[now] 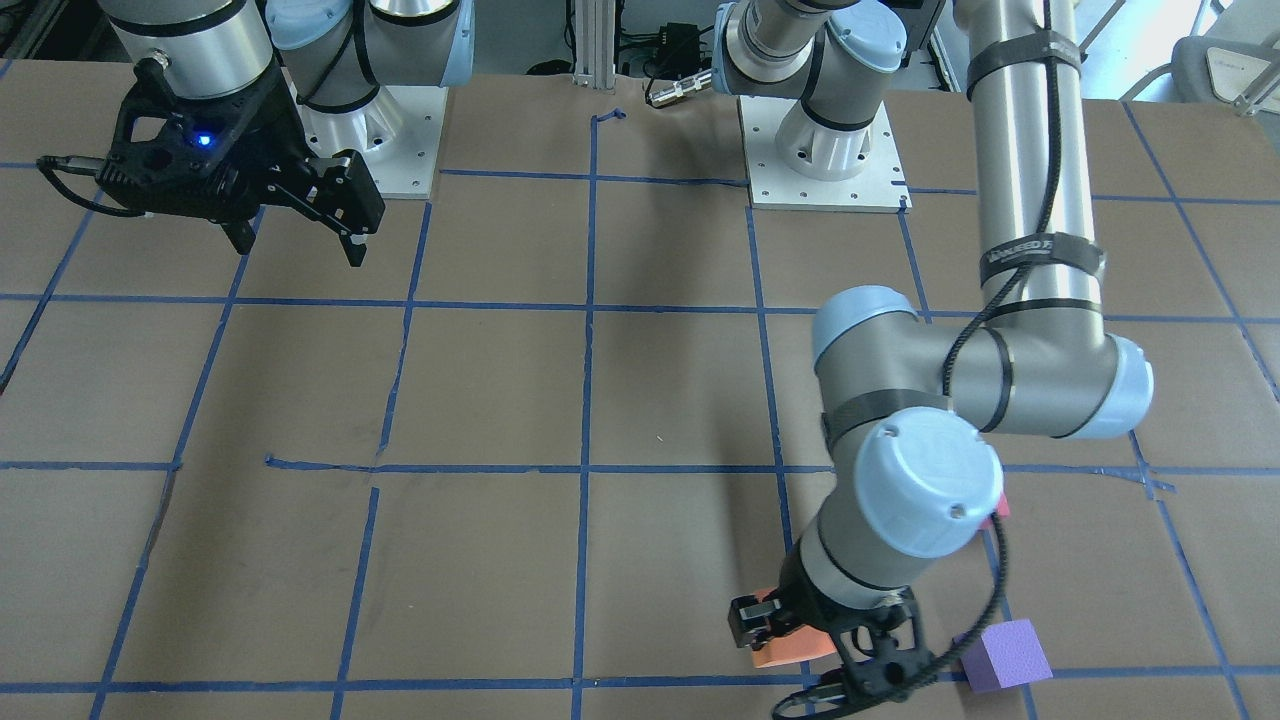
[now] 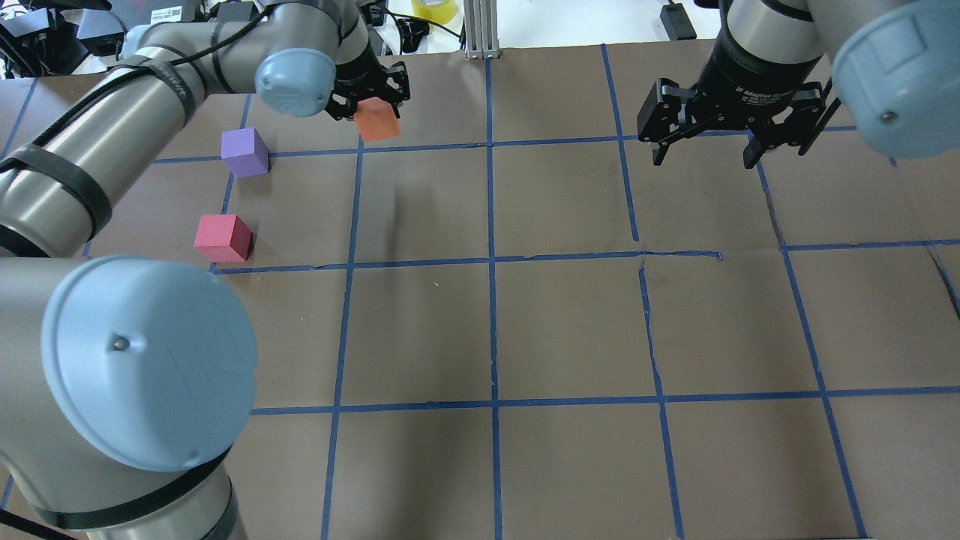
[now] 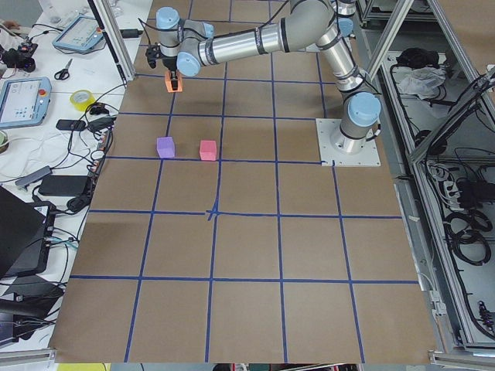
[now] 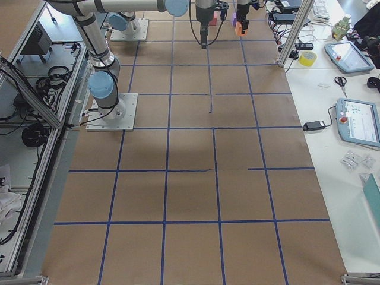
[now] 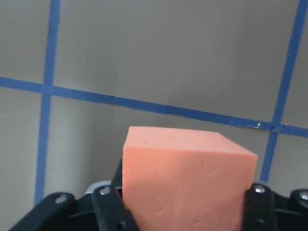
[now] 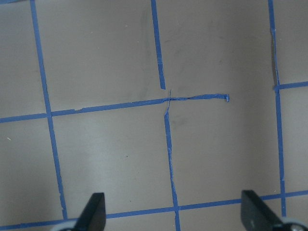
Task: Arrange blocks in a line
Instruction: 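Carry the orange cube with the left gripper between the purple and pink cubes, then lower the orange cube into the gap and open the left gripper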
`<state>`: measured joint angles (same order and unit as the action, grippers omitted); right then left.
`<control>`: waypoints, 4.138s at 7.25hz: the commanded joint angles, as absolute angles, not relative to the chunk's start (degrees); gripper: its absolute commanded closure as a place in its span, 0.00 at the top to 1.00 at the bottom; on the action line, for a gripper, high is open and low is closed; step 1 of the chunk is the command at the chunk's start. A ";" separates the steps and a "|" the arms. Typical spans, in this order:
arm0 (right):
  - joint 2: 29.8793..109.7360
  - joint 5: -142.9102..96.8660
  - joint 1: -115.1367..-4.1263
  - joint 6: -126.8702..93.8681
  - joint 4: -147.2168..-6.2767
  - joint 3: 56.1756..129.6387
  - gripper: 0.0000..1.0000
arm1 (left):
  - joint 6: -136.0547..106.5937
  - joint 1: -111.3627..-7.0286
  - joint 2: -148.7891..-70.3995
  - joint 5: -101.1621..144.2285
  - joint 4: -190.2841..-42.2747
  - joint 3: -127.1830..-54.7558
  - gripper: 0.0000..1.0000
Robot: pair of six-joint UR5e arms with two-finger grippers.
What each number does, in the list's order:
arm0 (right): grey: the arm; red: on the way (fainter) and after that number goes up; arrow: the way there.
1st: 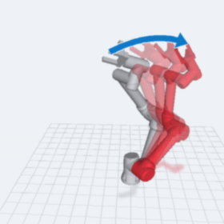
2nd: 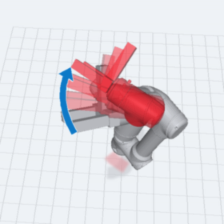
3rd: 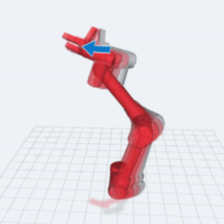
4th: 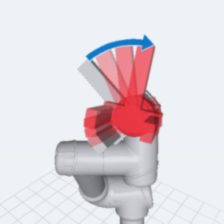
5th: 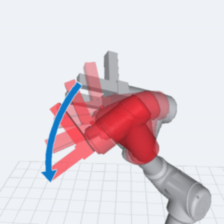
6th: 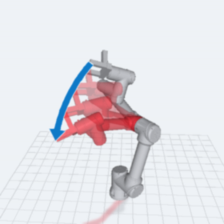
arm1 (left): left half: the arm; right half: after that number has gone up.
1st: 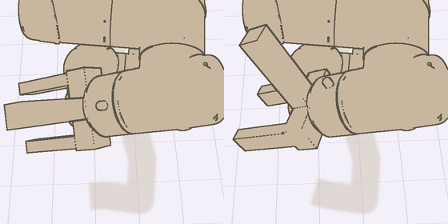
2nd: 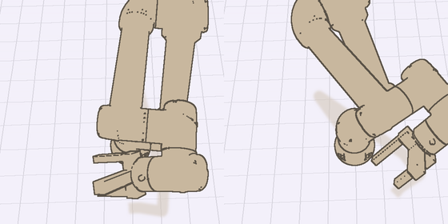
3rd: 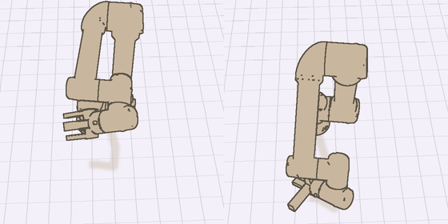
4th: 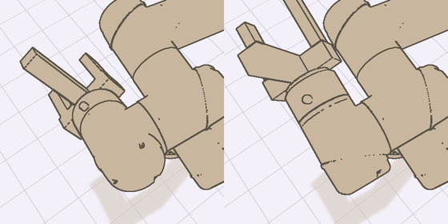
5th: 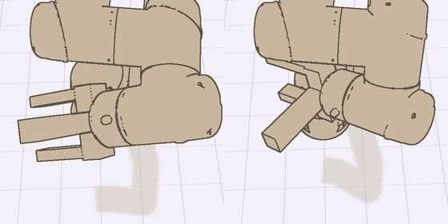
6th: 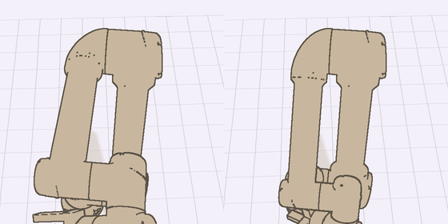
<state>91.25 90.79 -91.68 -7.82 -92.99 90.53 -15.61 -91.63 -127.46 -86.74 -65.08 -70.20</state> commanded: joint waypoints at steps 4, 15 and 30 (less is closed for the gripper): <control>91.67 90.62 -91.85 -6.24 -93.60 90.61 1.00 | 10.17 -73.94 -123.05 -86.22 -68.29 -77.95 0.01; 91.67 86.92 -92.29 1.32 -95.54 90.70 1.00 | 13.09 -72.07 -124.72 -87.63 -54.86 -87.62 0.00; 91.76 87.71 -92.11 1.58 -95.54 92.89 1.00 | 11.61 -72.25 -126.21 -87.37 -54.23 -87.28 1.00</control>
<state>91.62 87.58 -92.17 1.78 -95.32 92.05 12.19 -72.15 -126.50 -87.52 -54.18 -87.40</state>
